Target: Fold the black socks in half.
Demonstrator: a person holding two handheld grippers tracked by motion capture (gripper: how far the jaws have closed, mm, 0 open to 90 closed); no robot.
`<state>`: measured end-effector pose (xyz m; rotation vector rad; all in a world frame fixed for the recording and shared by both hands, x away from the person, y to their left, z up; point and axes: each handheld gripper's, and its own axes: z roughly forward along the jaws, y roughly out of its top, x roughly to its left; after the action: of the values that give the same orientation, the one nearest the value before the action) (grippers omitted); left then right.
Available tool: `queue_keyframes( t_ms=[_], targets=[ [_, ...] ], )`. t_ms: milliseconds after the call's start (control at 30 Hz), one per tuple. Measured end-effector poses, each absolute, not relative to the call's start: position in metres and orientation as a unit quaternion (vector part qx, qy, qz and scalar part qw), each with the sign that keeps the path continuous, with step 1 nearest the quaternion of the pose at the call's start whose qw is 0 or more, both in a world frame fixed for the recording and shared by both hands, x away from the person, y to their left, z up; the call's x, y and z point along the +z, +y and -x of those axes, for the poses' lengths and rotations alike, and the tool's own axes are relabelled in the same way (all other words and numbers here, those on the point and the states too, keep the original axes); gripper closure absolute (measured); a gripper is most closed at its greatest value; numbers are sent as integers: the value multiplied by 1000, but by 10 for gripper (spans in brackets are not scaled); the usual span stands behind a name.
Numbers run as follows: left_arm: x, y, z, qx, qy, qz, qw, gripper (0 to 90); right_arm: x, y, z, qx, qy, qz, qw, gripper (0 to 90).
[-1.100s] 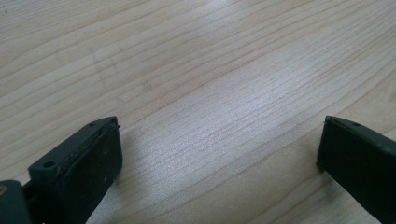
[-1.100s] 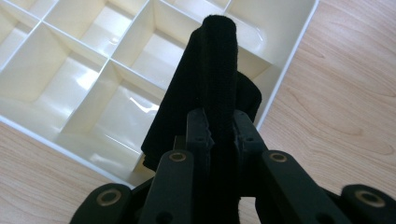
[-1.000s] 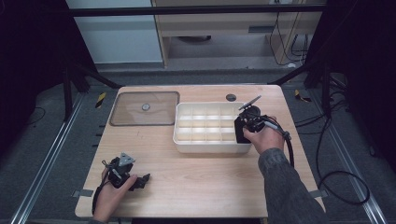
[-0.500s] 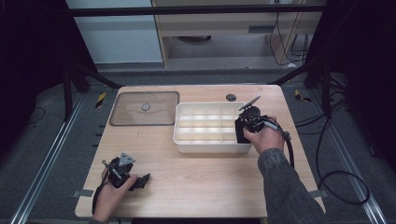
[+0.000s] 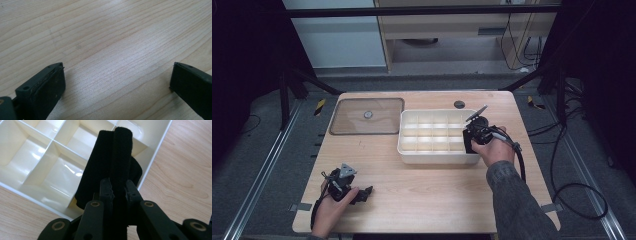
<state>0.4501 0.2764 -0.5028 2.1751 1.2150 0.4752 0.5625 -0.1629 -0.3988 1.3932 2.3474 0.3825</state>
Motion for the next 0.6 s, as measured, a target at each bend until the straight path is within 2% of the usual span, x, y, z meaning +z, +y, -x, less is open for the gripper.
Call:
queue_keyframes(
  t_ms=[600],
  targets=[
    [-503, 275, -450, 178, 457, -819, 298, 0, -409, -162, -561, 129, 839, -500, 171, 797]
  ],
)
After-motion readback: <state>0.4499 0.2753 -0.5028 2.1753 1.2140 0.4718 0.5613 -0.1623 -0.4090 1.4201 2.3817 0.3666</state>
